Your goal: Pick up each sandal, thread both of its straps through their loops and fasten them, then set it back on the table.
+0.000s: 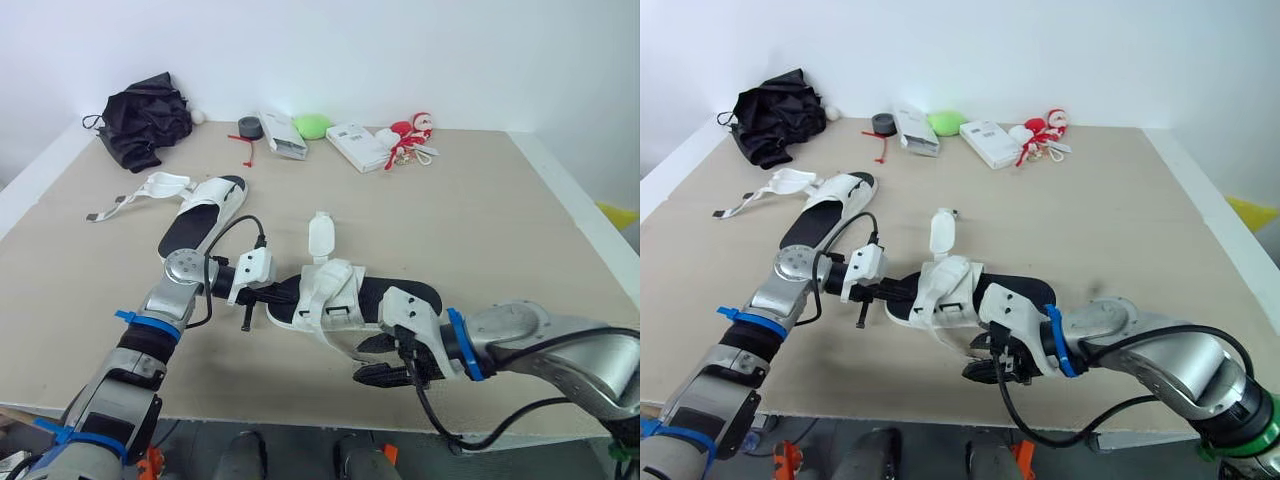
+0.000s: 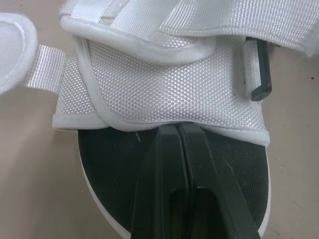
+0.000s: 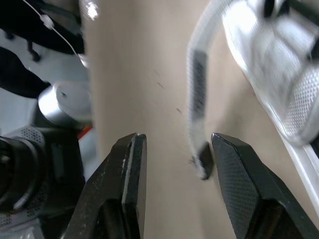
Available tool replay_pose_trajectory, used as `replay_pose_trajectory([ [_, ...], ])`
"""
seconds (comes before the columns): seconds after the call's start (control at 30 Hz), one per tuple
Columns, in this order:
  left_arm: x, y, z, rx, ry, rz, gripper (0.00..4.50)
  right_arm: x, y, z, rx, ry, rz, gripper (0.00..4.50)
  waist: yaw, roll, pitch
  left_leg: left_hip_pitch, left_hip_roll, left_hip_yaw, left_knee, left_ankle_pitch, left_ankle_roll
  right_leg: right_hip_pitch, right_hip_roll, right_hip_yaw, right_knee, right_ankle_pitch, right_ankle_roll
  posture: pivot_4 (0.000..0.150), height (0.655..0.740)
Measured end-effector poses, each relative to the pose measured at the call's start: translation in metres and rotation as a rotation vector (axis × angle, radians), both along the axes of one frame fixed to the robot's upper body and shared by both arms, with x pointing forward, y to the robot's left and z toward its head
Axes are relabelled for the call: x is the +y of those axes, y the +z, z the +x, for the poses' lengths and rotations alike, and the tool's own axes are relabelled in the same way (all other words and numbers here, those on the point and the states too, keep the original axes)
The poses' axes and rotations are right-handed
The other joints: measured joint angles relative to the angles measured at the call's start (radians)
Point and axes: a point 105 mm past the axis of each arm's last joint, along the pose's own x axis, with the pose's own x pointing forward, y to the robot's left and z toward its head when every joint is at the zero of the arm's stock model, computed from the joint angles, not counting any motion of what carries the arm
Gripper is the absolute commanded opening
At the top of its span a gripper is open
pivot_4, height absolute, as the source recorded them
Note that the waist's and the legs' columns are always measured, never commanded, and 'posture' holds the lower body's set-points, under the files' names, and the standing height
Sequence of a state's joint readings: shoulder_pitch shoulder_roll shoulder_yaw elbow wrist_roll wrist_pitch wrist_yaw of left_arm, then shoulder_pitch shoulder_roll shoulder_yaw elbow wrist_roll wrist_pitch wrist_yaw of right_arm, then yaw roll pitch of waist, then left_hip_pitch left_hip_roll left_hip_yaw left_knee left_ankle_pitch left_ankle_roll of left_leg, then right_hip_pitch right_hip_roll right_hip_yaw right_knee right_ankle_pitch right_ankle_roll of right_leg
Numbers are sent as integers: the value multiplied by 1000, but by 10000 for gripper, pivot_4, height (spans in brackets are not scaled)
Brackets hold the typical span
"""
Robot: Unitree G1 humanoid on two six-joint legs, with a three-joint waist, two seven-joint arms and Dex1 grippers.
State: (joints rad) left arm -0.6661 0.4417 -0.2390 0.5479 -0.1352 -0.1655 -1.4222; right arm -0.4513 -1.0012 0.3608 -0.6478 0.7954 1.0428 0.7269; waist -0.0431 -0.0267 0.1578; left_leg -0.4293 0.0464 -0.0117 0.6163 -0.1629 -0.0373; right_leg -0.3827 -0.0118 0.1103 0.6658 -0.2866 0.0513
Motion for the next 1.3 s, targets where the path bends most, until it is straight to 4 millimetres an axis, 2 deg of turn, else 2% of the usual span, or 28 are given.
replay_pose_trajectory([
  [0.33, 0, 0, -3, 2, 0, 1, 0, 11, -7, 16, -20, 3, -33, 22995, 1, 0, -1, -1, 0, -2, 0, -3, 3, 0, 1, 0, 0, 0, 6, 1500, 7380],
  [0.4, 0, 0, -3, 2, 1, 1, 0, 15, -6, 17, -22, 6, -27, 17722, 0, 0, -1, -1, 0, -2, 0, -4, 3, 0, 2, 0, 0, 0, 5, 1500, 7380],
  [0.43, 0, 0, -3, 3, 3, 0, 0, 19, -7, 18, -22, 11, -22, 12903, 1, 0, -1, -1, 0, -2, 0, -4, 3, 0, 2, -1, 0, 0, 5, 1500, 7380],
  [0.47, 0, 0, -3, 4, 3, 0, 0, 19, -8, 18, -20, 13, -22, 12903, 1, 0, -1, -1, 0, -2, 0, -4, 3, 1, 2, -1, 0, 0, 5, 1500, 7380],
  [0.5, 0, 0, -3, 4, 3, -1, 0, 20, -9, 18, -15, 14, -22, 6008, 1, 0, -1, -1, 0, -3, 0, -4, 3, 1, 2, -1, 0, 0, 6, 1500, 7380],
  [0.53, 0, 0, -3, 5, 3, 0, 0, 21, -9, 17, -10, 19, -18, 1705, 1, 0, -1, -1, 0, -3, 0, -4, 3, 1, 2, -1, 0, 0, 6, 1500, 7380],
  [0.57, 0, 0, -3, 6, 3, 0, 0, 21, -8, 17, -7, 22, -14, 439, 1, 0, -1, -1, 0, -3, 0, -4, 3, 1, 2, -1, 0, 0, 6, 1500, 7380],
  [0.87, -1, 0, -2, 10, 6, 0, 0, 20, -4, 15, 43, 23, 38, 439, 1, 0, -2, -1, 0, -5, 0, -4, 3, 1, 2, -3, 0, 0, 5, 1500, 7380],
  [0.93, 0, 0, -2, 10, 6, 0, 0, 27, 8, 14, 90, 23, 137, 439, 1, 0, -2, -1, 0, -5, 0, -4, 3, 1, 3, -3, 0, 0, 5, 1500, 7380],
  [1.07, 0, 0, -1, 13, 12, -2, 0, 39, 68, 15, 152, 64, 452, 439, 0, 0, -2, -1, 0, -7, 1, -3, 3, 4, 3, -4, 0, 1, 6, 1500, 7380],
  [1.13, -1, -1, -1, 15, 15, -2, 0, 37, 96, 31, 149, -2, 591, 439, 0, -1, -3, 0, 0, -7, 1, -3, 3, 5, 3, -5, 0, 1, 6, 1500, 7380],
  [1.23, -1, 0, -1, 14, 13, -4, 0, 37, 99, 47, 203, -108, 672, 439, 1, -1, -3, 0, 0, -8, 1, -4, 3, 5, 3, -6, 0, 1, 4, 1500, 7380],
  [1.3, -1, 0, -1, 14, 11, -4, 0, 37, 91, 60, 241, -215, 686, 439, 1, 0, -4, 0, 0, -9, 1, -3, 3, 5, 3, -6, 0, 0, 4, 1500, 7380],
])
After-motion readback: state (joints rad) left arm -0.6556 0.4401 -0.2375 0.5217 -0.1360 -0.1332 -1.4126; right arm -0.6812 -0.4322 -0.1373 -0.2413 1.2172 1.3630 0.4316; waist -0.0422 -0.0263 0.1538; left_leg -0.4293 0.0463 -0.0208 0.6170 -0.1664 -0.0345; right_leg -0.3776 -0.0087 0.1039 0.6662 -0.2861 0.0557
